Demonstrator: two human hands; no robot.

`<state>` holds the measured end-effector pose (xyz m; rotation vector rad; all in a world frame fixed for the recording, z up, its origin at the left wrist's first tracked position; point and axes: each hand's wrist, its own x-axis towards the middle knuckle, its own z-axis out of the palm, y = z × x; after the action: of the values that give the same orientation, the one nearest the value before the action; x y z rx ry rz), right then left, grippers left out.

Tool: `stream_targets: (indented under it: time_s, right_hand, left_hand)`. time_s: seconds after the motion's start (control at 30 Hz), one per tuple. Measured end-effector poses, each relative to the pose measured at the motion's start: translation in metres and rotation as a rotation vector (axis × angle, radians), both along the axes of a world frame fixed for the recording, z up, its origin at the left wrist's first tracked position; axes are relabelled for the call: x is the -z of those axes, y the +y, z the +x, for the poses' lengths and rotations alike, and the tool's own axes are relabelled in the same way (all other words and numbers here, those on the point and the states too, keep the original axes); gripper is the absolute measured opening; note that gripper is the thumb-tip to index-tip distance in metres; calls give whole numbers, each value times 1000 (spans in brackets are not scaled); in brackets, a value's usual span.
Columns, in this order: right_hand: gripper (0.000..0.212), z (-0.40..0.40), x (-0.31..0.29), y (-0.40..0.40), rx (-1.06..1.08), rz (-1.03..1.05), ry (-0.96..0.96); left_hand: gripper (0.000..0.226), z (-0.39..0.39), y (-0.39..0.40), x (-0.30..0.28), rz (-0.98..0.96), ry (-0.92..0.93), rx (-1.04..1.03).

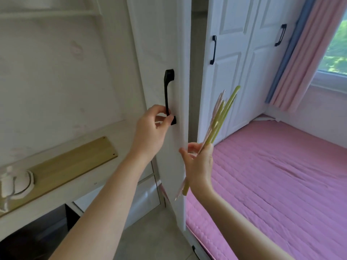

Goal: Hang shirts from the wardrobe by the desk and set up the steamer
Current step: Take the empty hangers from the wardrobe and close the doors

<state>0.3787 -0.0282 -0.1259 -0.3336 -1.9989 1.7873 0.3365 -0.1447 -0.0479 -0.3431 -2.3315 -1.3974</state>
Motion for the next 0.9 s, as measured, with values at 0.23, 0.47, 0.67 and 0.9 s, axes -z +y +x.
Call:
stream_targets:
  time_s: [0.23, 0.47, 0.67, 0.9]
  right_hand:
    - [32, 1, -2, 0, 17, 69, -29]
    - [35, 0, 1, 6, 38, 93, -57]
    - [38, -11, 2, 30, 47, 70, -48]
    - [31, -30, 6, 75, 30, 48, -21]
  left_hand:
    - [38, -8, 1, 19, -148, 236, 44]
    - [55, -9, 11, 30, -103, 263, 114]
    - [45, -18, 32, 33, -129, 351, 73]
    - [28, -53, 69, 46, -259, 479, 52]
